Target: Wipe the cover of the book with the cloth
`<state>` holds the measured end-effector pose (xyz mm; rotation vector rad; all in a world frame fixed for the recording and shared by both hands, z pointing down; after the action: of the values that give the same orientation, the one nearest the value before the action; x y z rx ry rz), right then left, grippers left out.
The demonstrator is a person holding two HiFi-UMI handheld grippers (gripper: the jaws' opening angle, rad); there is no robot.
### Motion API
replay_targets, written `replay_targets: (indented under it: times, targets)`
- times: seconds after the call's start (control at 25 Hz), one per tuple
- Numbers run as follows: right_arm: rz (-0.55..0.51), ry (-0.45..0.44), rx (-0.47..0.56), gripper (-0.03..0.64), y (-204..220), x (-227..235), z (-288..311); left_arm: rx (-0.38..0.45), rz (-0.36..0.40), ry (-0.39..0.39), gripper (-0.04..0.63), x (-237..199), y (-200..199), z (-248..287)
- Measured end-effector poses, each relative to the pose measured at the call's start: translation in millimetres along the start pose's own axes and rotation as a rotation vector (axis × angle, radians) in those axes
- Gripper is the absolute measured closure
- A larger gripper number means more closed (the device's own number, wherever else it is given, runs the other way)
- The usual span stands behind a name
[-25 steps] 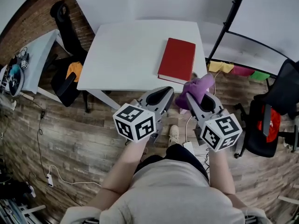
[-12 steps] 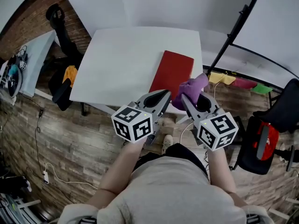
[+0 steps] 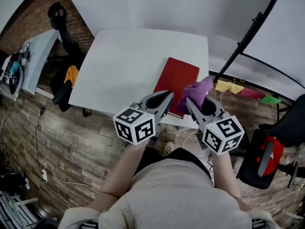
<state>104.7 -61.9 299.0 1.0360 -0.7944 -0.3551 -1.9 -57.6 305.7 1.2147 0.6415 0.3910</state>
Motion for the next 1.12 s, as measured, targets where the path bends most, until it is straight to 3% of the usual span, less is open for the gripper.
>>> replay_targets:
  times: [0.6, 1.12]
  targets:
    - [0.032, -0.011, -0.049, 0.5, 4.5, 16.3, 20.4, -0.02, -0.036, -0.046, 0.566, -23.4, 8.9, 7.4]
    - [0.08, 0.064, -0.059, 0.5, -1.0, 30.9, 49.3, -0.076, -0.09, 0.01, 0.565, -52.3, 18.5, 16.4]
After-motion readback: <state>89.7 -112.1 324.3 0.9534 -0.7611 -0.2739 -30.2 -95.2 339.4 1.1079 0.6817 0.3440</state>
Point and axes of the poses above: the fingertips, and each gripper's own axes: z forward along the fingers, x to its right, y out of its underside, the point moved 3 cm from there along -z, backward along the fingers, and after that the axes turned 13 degrees about z, right-handed, at the moved point
